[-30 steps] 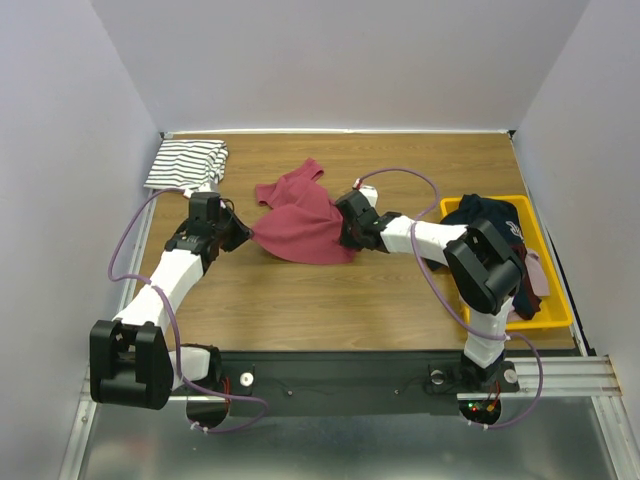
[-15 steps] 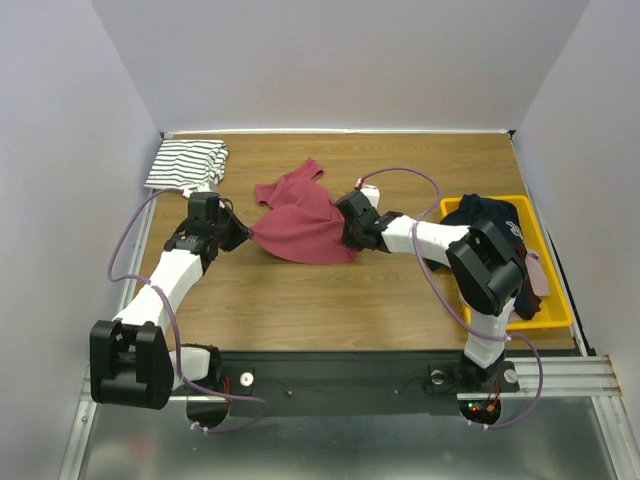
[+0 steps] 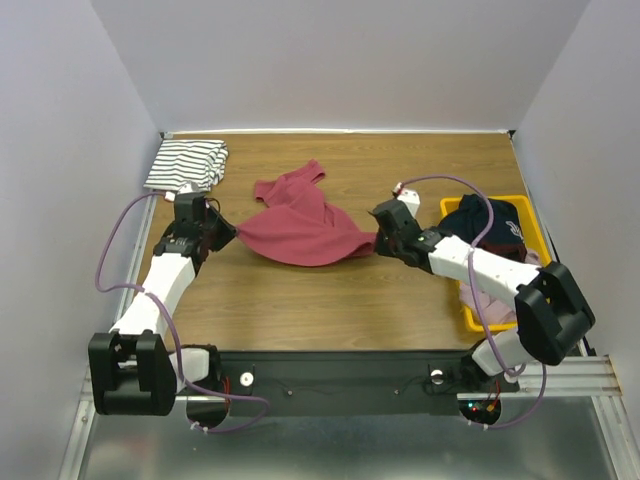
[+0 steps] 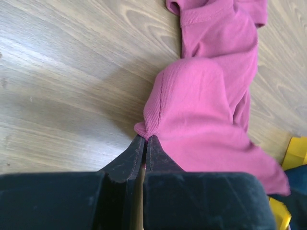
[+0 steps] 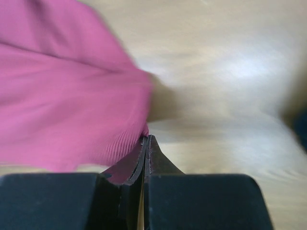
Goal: Fold and stack the tank tops
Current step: Flatten the tank top out
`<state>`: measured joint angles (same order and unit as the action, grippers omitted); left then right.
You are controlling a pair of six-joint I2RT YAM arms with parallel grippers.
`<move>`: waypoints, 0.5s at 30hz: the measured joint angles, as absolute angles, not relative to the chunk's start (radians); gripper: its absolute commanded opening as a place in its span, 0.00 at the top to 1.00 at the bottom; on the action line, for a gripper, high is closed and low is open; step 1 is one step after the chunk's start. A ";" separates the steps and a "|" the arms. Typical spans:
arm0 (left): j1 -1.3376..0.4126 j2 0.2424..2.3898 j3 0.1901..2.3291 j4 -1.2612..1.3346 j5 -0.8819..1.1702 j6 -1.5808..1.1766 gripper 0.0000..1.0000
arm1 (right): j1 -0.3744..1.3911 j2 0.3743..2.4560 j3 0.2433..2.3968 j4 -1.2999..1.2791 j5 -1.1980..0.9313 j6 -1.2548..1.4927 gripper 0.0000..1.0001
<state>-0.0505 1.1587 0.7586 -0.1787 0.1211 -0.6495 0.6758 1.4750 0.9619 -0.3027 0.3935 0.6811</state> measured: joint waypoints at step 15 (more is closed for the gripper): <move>-0.017 1.149 0.665 -0.175 0.166 -0.689 1.00 | 0.575 1.404 0.690 -0.358 0.360 0.715 0.95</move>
